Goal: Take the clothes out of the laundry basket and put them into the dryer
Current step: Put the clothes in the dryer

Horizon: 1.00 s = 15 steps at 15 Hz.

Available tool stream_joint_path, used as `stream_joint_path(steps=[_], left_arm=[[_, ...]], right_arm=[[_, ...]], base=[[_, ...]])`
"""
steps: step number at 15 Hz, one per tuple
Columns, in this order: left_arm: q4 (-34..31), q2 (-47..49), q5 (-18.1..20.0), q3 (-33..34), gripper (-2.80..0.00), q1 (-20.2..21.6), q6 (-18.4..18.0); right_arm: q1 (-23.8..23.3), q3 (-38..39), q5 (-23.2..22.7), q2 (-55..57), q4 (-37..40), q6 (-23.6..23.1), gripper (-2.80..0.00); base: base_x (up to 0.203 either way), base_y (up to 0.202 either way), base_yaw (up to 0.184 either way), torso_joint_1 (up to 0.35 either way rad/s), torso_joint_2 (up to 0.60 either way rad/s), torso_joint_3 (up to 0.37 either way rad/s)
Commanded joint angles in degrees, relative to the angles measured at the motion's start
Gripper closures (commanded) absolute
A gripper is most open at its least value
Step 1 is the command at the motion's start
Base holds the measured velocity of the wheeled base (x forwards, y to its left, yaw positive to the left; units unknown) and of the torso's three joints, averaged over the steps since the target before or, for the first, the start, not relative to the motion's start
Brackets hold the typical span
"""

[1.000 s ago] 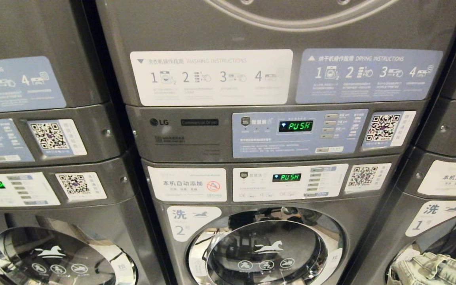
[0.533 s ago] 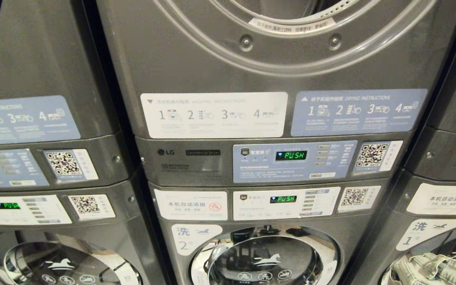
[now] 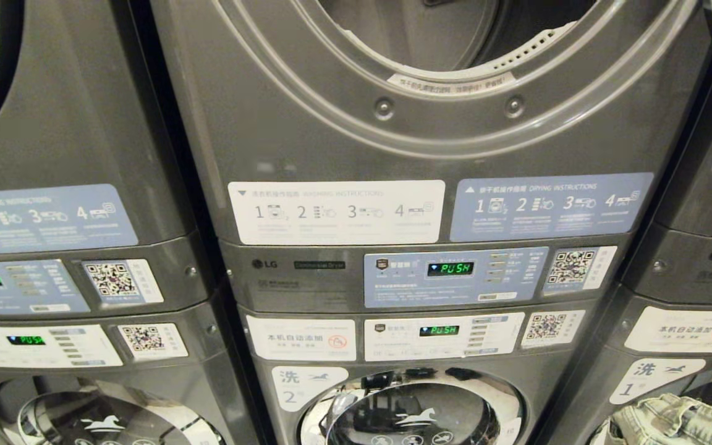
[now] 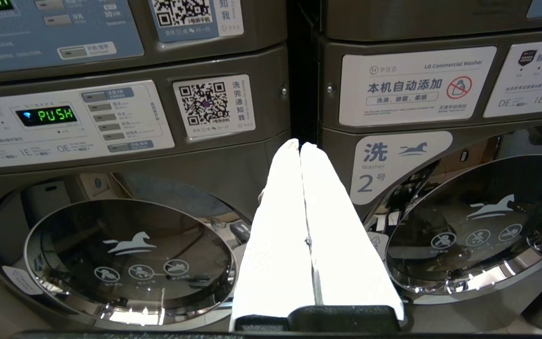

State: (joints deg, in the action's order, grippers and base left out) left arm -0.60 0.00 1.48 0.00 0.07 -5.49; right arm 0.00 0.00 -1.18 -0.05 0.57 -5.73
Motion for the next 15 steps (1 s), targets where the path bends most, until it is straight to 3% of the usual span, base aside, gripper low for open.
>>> stream_joint_path(steps=[1,15], left_arm=[[0.0,-0.1,0.0,0.0,0.00,0.0,-0.1],[0.2,-0.1,-0.2,0.0,0.00,0.0,0.4]], right_arm=[[0.0,0.0,0.0,0.0,0.0,0.1,0.00],[0.0,0.0,0.3,0.0,0.0,1.9,0.00]], base=[[0.000,0.000,0.000,0.173,-0.31,-0.156],[0.000,0.000,0.000,0.149,-0.30,-0.151]])
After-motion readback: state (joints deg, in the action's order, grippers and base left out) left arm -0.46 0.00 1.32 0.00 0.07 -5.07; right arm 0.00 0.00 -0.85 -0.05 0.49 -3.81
